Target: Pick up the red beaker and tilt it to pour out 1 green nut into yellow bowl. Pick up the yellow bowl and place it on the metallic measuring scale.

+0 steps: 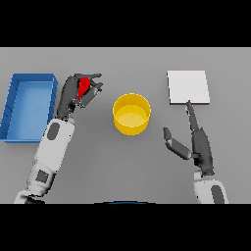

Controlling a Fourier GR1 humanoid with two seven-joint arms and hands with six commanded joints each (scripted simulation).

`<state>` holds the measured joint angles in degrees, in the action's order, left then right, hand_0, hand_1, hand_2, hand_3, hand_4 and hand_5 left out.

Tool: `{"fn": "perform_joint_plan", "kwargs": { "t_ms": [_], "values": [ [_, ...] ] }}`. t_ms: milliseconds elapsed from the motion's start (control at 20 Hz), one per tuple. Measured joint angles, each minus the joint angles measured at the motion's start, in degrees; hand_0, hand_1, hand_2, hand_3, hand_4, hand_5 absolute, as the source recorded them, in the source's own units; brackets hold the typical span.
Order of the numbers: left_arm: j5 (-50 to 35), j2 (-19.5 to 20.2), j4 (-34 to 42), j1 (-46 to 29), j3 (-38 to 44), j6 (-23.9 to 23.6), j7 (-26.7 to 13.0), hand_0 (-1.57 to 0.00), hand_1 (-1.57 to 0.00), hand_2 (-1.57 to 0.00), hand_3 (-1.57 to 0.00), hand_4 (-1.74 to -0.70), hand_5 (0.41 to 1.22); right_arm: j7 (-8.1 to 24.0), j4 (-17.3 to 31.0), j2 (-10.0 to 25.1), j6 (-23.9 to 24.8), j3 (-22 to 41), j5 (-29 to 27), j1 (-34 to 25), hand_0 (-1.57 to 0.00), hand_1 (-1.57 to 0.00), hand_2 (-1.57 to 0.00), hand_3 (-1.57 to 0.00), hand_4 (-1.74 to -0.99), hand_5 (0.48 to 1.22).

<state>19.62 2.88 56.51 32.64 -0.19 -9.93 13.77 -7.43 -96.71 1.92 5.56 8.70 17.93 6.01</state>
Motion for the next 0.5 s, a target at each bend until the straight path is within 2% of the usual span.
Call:
{"fn": "perform_joint_plan", "kwargs": {
  "t_ms": [100, 150, 200, 350, 450, 500],
  "values": [
    [6.0, 3.1, 1.7, 1.6, -4.8, 1.2, -4.3, -1.56, -1.56, -1.56, -1.55, -1.74, 1.136, 0.5, -0.1, 0.2, 0.0, 0.1, 0.4, -0.3, 0.00, 0.00, 0.00, 0.00, -1.092, 0.661],
    [7.9, 4.2, 2.7, 1.8, -6.7, 2.3, -5.2, -1.56, -1.56, -1.56, -1.55, -1.74, 1.132, -0.6, -0.4, 0.2, -0.3, 0.4, 0.3, 0.4, 0.00, 0.00, 0.00, 0.00, -1.092, 0.663],
    [9.1, 4.9, 3.4, 1.8, -8.0, 3.2, -6.1, -1.56, -1.56, -1.56, -1.55, -1.74, 1.127, -0.4, -1.8, 0.2, -0.5, 0.1, -0.5, 0.6, 0.00, 0.00, 0.00, 0.00, -1.092, 0.667],
    [10.8, 6.1, 4.7, 1.9, -10.2, 4.9, -8.0, -1.56, -1.56, -1.56, -1.55, -1.74, 1.136, 1.1, -0.4, 0.3, -0.2, 0.2, 0.5, -0.4, 0.00, 0.00, 0.00, 0.00, -1.092, 0.664],
    [12.6, 7.1, 5.8, 2.1, -12.1, 6.1, -8.7, -1.56, -1.56, -1.56, -1.56, -1.74, 1.149, -0.2, -0.8, 0.8, -0.9, 0.0, -0.4, 0.8, 0.00, 0.00, 0.00, 0.00, -1.096, 0.670],
    [14.6, 8.2, 5.6, 3.4, -13.6, 7.0, -10.0, -1.57, -1.57, -1.57, -1.56, -1.74, 1.152, 0.2, -0.9, 0.5, -1.2, 0.3, -0.5, 0.4, 0.00, 0.00, 0.00, 0.00, -1.086, 0.679]
  ]
}}
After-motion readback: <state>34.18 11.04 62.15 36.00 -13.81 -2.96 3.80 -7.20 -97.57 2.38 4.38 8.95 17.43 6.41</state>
